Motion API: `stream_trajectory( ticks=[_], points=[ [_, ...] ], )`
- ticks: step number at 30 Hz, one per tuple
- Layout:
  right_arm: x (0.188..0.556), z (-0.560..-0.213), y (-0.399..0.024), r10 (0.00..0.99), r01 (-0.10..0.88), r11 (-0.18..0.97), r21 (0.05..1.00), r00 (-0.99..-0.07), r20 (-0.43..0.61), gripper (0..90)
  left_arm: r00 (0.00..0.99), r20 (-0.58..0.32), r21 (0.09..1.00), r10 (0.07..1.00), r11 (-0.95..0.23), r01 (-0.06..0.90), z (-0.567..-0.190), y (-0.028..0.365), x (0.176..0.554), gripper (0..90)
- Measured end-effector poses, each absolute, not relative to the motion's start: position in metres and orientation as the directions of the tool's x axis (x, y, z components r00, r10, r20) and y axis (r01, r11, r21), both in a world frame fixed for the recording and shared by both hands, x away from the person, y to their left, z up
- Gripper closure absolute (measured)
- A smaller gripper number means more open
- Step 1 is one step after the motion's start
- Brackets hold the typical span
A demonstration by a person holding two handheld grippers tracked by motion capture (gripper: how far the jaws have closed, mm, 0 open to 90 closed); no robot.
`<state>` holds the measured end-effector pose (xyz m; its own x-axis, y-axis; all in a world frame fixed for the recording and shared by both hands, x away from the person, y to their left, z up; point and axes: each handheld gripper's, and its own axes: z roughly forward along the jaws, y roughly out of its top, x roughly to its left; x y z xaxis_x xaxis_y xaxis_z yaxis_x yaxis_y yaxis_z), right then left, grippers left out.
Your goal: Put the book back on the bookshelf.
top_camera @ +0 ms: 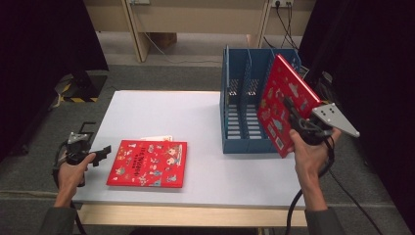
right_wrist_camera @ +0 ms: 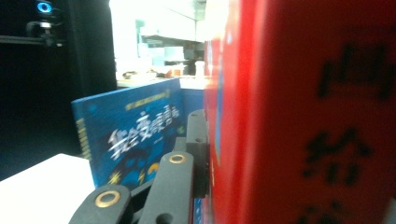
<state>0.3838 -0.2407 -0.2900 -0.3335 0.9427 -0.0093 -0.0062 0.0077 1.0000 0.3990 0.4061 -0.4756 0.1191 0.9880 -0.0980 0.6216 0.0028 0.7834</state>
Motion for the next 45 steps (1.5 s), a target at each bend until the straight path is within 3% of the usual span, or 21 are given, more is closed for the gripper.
stream_trajectory(
  ticks=[8, 15, 24, 45],
  points=[
    [0.433, -0.293, -0.221, 0.963, 0.017, -0.024, 1.000, -0.267, 0.027, 79.9, 0.136, -0.075, 0.764, 0.988, -0.031, 0.645, -0.486, 0.405, 0.400, 14.9],
    [0.468, -0.305, -0.208, 0.978, 0.014, 0.009, 1.000, -0.208, -0.006, 79.9, 0.166, -0.019, 0.724, 0.986, -0.101, 0.682, -0.501, 0.396, 0.402, 14.8],
    [0.506, -0.328, -0.193, 0.986, 0.058, -0.039, 0.998, -0.163, 0.048, 79.9, 0.164, -0.012, 0.740, 0.986, -0.102, 0.665, -0.504, 0.395, 0.401, 12.3],
    [0.537, -0.378, -0.170, 0.987, 0.113, -0.002, 0.994, -0.157, 0.020, 79.8, 0.161, -0.011, 0.743, 0.987, -0.100, 0.662, -0.505, 0.395, 0.400, 12.4]
  ],
)
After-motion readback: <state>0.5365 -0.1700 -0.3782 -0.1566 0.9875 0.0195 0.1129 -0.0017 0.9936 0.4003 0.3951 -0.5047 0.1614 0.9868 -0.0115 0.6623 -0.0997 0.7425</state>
